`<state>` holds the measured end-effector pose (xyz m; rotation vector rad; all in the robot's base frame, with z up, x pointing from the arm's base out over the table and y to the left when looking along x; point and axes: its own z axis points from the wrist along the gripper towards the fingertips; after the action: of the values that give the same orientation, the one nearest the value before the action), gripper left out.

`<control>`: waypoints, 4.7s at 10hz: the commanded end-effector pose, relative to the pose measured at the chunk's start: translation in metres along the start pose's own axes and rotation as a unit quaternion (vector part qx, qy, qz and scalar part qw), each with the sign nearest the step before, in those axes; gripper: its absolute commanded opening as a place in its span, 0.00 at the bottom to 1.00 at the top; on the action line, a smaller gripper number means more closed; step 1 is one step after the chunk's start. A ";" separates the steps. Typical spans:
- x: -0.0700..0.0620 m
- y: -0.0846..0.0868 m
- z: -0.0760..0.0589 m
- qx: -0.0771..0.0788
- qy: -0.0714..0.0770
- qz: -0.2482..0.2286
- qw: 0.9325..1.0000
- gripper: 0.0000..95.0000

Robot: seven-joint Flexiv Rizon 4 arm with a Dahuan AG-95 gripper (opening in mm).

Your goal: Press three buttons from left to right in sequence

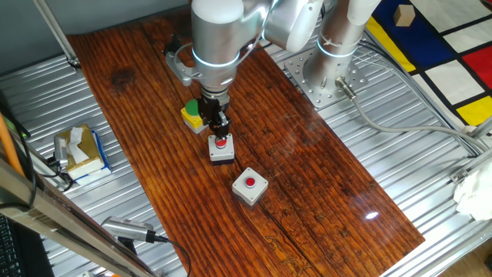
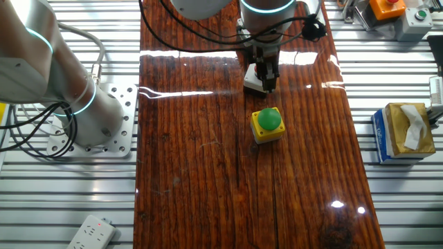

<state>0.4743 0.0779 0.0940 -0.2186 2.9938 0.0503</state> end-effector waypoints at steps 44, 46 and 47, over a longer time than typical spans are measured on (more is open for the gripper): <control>-0.038 0.130 -0.024 0.014 0.035 0.099 0.994 0.60; -0.038 0.130 -0.024 0.018 0.022 0.109 0.994 0.60; -0.038 0.130 -0.024 0.020 0.022 0.111 0.993 0.60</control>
<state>0.4895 0.2110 0.1246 0.1219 3.0409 0.0089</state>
